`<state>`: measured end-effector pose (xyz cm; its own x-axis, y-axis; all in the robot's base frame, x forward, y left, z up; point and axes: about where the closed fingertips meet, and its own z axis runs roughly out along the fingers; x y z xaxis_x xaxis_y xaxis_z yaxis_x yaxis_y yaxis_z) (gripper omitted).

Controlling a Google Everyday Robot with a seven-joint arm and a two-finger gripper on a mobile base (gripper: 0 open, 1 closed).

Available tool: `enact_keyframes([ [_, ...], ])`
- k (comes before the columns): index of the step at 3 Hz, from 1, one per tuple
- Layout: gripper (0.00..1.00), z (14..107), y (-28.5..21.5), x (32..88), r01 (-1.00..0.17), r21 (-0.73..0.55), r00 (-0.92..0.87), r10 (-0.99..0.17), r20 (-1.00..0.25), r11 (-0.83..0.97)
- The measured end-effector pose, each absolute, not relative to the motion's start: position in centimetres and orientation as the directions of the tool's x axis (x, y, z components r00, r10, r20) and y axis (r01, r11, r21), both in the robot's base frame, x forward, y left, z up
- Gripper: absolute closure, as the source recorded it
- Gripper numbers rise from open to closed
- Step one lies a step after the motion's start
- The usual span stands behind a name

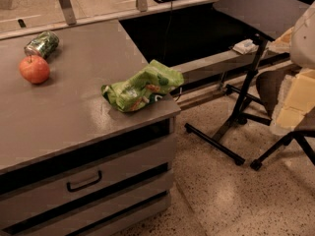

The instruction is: Move green rice chip bag near apple

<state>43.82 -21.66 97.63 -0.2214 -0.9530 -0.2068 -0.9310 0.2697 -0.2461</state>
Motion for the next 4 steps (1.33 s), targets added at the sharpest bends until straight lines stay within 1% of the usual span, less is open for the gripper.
enact_keyframes([
  [1, 0.00, 97.6, -21.7, 43.8, -0.931, -0.246, -0.221, -0.953, -0.207, 0.270],
  [2, 0.00, 97.9, -19.1, 45.1, -0.943, -0.277, -0.125, -0.968, -0.216, 0.183],
  [3, 0.00, 97.7, -13.8, 47.5, -0.947, -0.322, 0.054, -0.973, -0.226, 0.022],
  [4, 0.00, 95.4, -6.8, 50.0, -0.945, -0.304, 0.209, -0.938, -0.278, -0.121],
])
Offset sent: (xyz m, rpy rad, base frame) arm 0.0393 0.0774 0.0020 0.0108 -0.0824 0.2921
